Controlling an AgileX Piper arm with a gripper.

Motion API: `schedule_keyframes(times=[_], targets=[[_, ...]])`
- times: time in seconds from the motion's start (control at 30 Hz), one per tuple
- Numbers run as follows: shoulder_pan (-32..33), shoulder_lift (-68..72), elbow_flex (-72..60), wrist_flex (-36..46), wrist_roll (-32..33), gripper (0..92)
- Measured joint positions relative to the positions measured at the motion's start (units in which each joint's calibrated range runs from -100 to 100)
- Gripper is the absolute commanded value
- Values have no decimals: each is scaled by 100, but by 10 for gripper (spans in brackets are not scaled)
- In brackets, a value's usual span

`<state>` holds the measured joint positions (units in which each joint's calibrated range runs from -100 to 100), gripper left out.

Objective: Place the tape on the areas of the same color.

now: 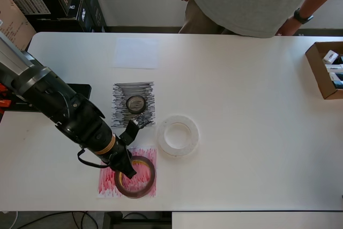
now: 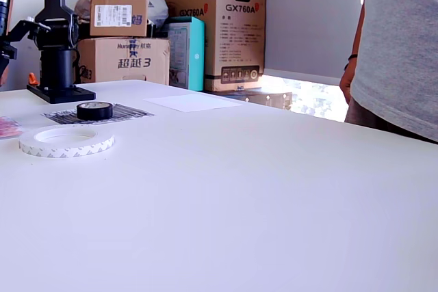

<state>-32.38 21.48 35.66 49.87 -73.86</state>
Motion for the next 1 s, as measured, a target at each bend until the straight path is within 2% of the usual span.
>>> schedule_keyframes(times=[1.0], targets=[[78, 34, 117, -117, -79, 140]])
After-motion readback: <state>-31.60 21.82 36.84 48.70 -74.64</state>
